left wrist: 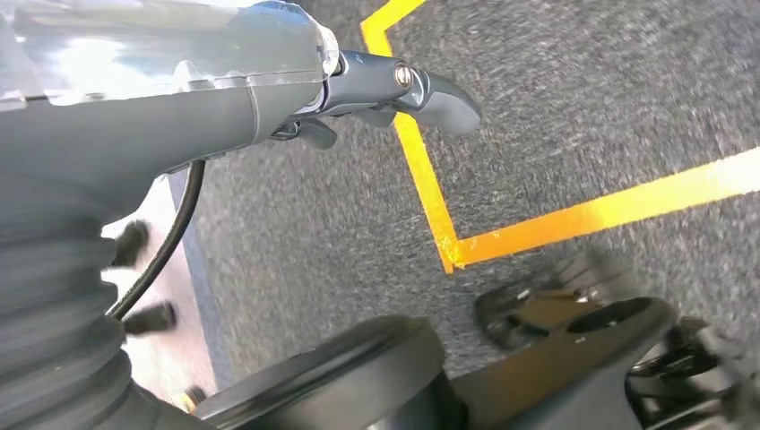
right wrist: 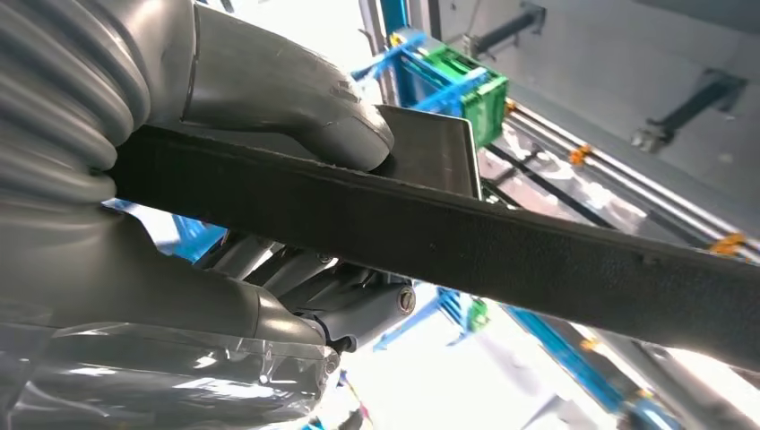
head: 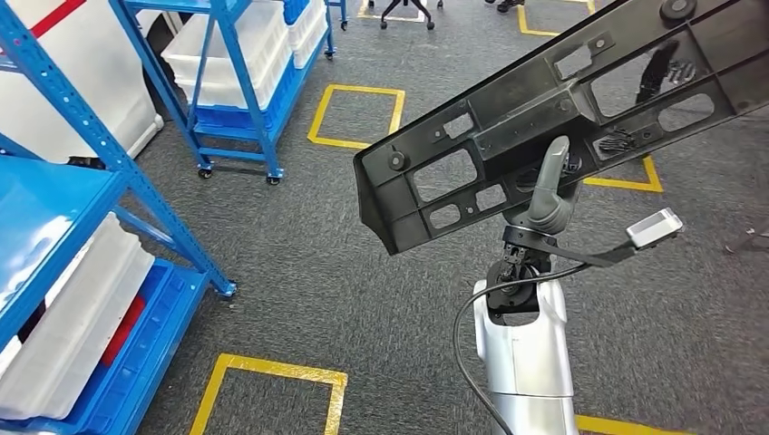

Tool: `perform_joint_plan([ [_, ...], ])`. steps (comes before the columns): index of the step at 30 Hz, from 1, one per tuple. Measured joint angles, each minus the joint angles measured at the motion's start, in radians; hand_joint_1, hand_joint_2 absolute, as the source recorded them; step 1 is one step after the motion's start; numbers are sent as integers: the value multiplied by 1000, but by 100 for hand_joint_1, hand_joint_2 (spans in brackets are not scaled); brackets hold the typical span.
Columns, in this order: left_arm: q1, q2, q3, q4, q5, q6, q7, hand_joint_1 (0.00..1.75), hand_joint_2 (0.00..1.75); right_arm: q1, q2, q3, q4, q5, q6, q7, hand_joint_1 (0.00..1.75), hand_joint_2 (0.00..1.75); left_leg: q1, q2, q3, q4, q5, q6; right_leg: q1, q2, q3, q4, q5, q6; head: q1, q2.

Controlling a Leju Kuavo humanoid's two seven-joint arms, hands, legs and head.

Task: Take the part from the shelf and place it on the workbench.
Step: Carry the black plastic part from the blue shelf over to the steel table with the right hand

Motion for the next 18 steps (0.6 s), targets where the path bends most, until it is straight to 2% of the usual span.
perform_joint_plan([
  [1, 1, -1, 0, 0, -1, 0, 0, 0, 175, 0, 0, 1, -2, 1, -1, 0, 175, 175, 2, -24, 16, -44, 14, 2, -2, 13, -7, 3, 3, 5, 0, 0],
  [2, 2, -2, 0, 0, -1, -1, 0, 0, 175, 0, 0, 2, -4, 3, -2, 0, 175, 175, 2, -41, 22, -67, 16, 4, -5, 26, -15, 4, 7, 12, 0, 0],
  [3, 1, -3, 0, 0, -2, -1, 0, 0, 175, 1, -1, 2, -6, 5, -2, 1, 175, 175, 1, -40, 23, -75, 14, 6, -7, 39, -21, 3, 12, 20, 0, 0],
  [4, 0, -4, 0, 0, -4, -2, 0, 0, 175, 2, -2, 3, -9, 7, -4, 1, 175, 175, 1, -29, 25, -81, 16, 11, -9, 51, -25, 0, 17, 28, 0, 0],
  [5, -1, -5, 0, 0, -6, -2, 0, 0, 175, 3, -3, 3, -12, 8, -5, 0, 175, 175, 2, -16, 29, -89, 20, 17, -8, 48, -28, 1, 17, 34, 0, 0],
  [6, -2, -6, 0, 0, -9, -2, 0, 0, 175, 2, -5, 3, -17, 9, -8, -3, 175, 175, 3, -2, 33, -97, 26, 23, -5, 28, -36, 15, 8, 38, 0, 0],
  [7, -1, -7, 0, 0, -12, -3, 0, 0, 175, 1, -6, 3, -22, 10, -12, -6, 175, 175, 4, 13, 37, -105, 30, 29, -3, -3, -53, 49, -12, 42, 0, 0],
  [8, -1, -8, 0, 0, -15, -5, 0, 0, 175, 2, -7, 2, -26, 10, -16, -8, 175, 175, 2, 29, 40, -108, 32, 33, -3, -40, -80, 103, -40, 44, 0, 0],
  [9, 1, -7, 0, 0, -17, -7, 0, 0, 175, 4, -8, 2, -31, 10, -18, -10, 175, 175, 1, 44, 40, -109, 32, 35, -6, -65, -114, 169, -69, 48, 0, 0],
  [10, 1, -7, 0, 0, -20, -9, 1, 0, 175, 8, -9, 2, -35, 10, -20, -11, 175, 175, -1, 60, 40, -109, 31, 35, -9, -78, -145, 227, -88, 52, 0, 0],
  [11, 1, -7, 0, 0, -23, -11, 2, 0, 175, 14, -10, 1, -40, 10, -20, -12, 175, 175, -1, 75, 41, -109, 30, 35, -14, -84, -162, 259, -92, 55, 0, 0],
  [12, 0, -7, 0, 0, -26, -12, 4, 0, 175, 20, -12, 1, -46, 10, -20, -13, 175, 175, -1, 89, 42, -109, 27, 34, -18, -89, -160, 255, -78, 58, 0, 0],
  [13, -1, -6, 0, 0, -28, -13, 7, 0, 175, 23, -14, 0, -53, 10, -20, -14, 175, 175, -1, 103, 45, -109, 25, 31, -21, -98, -138, 211, -51, 60, 0, 0],
  [15, -2, -6, 0, 0, -30, -13, 11, 0, 175, 25, -15, 0, -67, 11, -20, -14, 175, 175, -4, 126, 52, -106, 15, 22, -18, -146, -62, 76, 3, 58, 0, 0],
  [16, -3, -6, 0, 0, -30, -13, 13, 0, 175, 24, -14, 0, -72, 12, -21, -13, 175, 175, -7, 137, 55, -105, 10, 17, -14, -165, -35, 27, 15, 52, 0, 0],
  [17, -3, -5, 0, 0, -29, -12, 15, 0, 175, 22, -14, 0, -76, 14, -21, -11, 175, 175, -10, 147, 59, -105, 4, 11, -9, -175, -21, 0, 16, 45, 0, 0],
  [18, -4, -5, 0, 0, -28, -11, 16, 0, 175, 21, -14, -1, -78, 16, -22, -9, 175, 175, -12, 157, 62, -105, 0, 5, -4, -169, -20, -6, 12, 38, 0, 0],
])
